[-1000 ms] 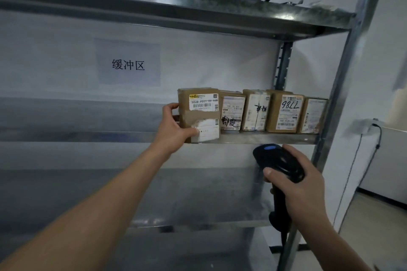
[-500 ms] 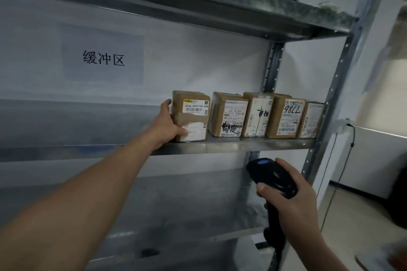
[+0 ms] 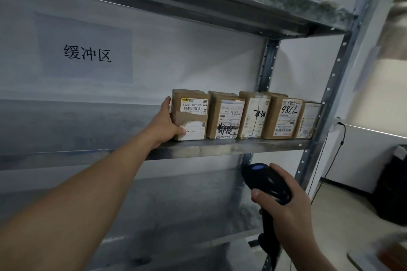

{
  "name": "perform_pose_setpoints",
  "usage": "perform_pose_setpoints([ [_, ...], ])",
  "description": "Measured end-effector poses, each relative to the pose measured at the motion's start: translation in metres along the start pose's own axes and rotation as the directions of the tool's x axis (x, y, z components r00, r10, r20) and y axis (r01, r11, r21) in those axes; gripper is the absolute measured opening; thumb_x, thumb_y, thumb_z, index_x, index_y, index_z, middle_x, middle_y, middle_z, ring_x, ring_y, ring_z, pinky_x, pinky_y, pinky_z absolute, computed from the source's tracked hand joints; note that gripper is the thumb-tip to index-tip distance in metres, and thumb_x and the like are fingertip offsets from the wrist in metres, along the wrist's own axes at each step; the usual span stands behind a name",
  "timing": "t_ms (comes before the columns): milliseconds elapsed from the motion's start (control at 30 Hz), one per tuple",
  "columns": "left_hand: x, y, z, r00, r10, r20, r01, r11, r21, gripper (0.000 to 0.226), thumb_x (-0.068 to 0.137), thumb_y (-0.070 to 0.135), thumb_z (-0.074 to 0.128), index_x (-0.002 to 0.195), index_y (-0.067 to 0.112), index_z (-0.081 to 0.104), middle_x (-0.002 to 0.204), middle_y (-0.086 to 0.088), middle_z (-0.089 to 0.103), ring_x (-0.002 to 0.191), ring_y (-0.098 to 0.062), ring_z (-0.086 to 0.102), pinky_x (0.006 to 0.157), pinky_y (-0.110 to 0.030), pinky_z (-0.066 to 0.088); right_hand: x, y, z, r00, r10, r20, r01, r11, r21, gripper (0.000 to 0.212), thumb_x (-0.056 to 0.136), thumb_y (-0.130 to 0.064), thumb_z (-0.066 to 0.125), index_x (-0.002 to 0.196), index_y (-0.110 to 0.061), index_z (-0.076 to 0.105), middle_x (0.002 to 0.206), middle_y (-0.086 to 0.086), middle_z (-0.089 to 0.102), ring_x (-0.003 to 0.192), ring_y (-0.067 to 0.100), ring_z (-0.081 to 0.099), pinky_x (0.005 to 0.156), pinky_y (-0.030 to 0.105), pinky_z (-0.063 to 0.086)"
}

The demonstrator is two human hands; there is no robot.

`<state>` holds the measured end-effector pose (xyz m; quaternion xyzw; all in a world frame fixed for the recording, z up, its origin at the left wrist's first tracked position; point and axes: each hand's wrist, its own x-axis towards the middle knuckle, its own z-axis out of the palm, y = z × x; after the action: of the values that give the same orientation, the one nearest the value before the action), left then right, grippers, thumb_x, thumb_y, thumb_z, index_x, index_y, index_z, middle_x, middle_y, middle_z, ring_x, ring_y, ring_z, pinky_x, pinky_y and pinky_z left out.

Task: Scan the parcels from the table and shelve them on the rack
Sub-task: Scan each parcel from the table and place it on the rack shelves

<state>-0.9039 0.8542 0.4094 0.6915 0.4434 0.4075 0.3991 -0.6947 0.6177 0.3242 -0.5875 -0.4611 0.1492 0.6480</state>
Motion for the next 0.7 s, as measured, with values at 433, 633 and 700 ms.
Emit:
perform_pose_setpoints([
  [433, -0.042, 0.008, 0.015, 0.956, 0.139, -0.26, -0.093, 0.979, 0.184, 0.097, 0.081, 0.017, 0.082, 0.158, 0.02, 0.022, 0.157, -0.009, 0.034, 0.14, -0.026, 0.039, 0.111, -0.038, 0.037, -0.003, 0.015, -0.012, 0.999, 0.025, 0.019, -0.025, 1.0, -0.014, 0.07, 0.065, -0.025, 0.091, 0.125, -0.041, 0.059, 0.104, -0.017, 0.072, 0.104, 0.021, 0.069, 0.089, 0.058, 0.058],
  [633, -0.082, 0.002, 0.048, 0.836, 0.325, -0.443, -0.18, 0.924, 0.337, 0.046, 0.084, 0.02, 0.077, 0.124, 0.012, 0.057, 0.124, -0.006, 0.054, 0.114, -0.019, 0.055, 0.088, -0.022, 0.039, -0.007, 0.024, -0.039, 0.997, -0.011, 0.07, 0.011, 1.0, 0.004, 0.066, 0.075, -0.013, 0.087, 0.117, -0.053, 0.055, 0.105, -0.017, 0.072, 0.103, 0.022, 0.069, 0.089, 0.058, 0.058],
  [700, -0.095, 0.003, 0.066, 0.857, 0.347, -0.381, -0.185, 0.897, 0.402, 0.041, 0.086, 0.022, 0.075, 0.123, 0.01, 0.061, 0.121, -0.006, 0.057, 0.11, -0.019, 0.057, 0.086, -0.021, 0.038, -0.008, 0.025, -0.05, 0.996, -0.013, 0.085, 0.01, 0.999, 0.033, 0.066, 0.075, -0.011, 0.087, 0.117, -0.051, 0.055, 0.105, -0.015, 0.072, 0.105, 0.022, 0.068, 0.091, 0.059, 0.057],
])
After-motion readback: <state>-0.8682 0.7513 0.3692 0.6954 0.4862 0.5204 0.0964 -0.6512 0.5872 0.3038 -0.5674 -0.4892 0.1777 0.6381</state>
